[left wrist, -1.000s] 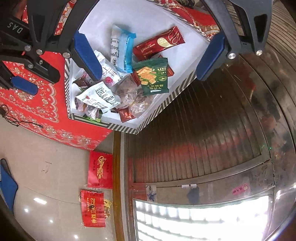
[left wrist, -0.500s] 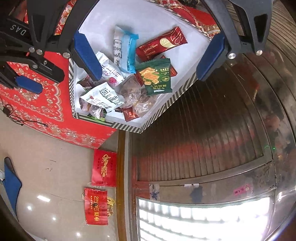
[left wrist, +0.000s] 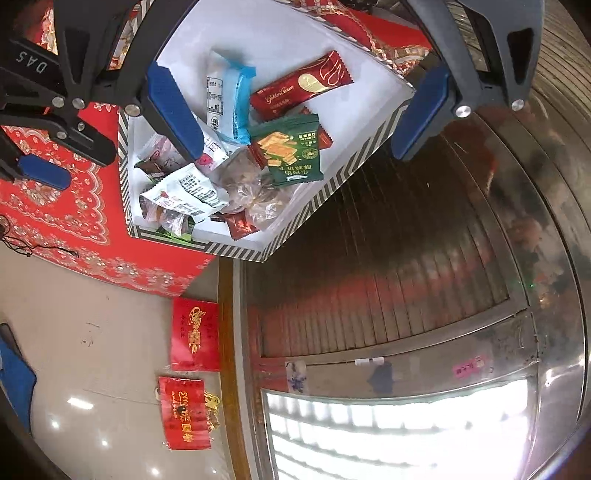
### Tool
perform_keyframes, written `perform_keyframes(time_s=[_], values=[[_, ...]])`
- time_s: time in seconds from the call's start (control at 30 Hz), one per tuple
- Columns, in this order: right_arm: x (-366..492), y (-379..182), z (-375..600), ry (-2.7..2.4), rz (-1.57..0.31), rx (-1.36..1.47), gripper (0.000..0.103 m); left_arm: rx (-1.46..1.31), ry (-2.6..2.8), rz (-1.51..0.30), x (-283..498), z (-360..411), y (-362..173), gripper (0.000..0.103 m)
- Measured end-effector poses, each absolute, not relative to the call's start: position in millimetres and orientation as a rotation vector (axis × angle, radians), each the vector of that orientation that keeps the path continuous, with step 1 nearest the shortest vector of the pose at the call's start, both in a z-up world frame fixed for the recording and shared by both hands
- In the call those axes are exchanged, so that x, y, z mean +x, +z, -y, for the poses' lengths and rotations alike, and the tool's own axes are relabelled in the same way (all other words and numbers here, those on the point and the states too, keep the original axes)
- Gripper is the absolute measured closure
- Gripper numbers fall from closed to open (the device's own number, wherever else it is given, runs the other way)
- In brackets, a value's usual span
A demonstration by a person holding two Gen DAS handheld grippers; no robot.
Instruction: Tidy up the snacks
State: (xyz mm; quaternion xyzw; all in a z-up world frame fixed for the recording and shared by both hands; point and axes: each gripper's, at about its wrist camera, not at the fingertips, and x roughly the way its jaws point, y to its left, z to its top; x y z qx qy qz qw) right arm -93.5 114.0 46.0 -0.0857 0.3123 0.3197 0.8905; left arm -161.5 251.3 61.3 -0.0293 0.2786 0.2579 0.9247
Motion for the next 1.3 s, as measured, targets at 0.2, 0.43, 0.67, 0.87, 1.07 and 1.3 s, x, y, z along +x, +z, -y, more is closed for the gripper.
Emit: perform_keyframes(time_s=[0.2, 0.43, 0.67, 0.87, 1.07, 1.3], values=[[-95.0, 44.3, -115.9, 0.668, -0.647, -0.187, 0.032, -0.058, 0.526, -0.572, -161.9, -250.5, 61.5, 0.0], [-96.7, 44.1, -115.4, 0.666, -0.649, -0.187, 0.032, -0.06, 0.526, -0.57, -162.1, -250.7, 61.7, 0.0], [-95.6, 43.8, -117.3, 0.667, -0.652, -0.189, 0.032, -0.067, 0.524, -0.576, -161.0, -253.9, 61.2, 0.0], [-95.7, 41.6, -120.2, 0.67, -0.659, -0.198, 0.032, -0.072, 0.528, -0.579, -159.8, -256.0, 60.4, 0.0], [-94.6, 41.4, -120.3, 0.67, -0.657, -0.199, 0.032, -0.071, 0.53, -0.577, -159.8, -255.5, 60.4, 0.0], [-95.4, 41.3, -120.4, 0.672, -0.656, -0.198, 0.032, -0.072, 0.53, -0.581, -160.2, -255.3, 59.8, 0.0]])
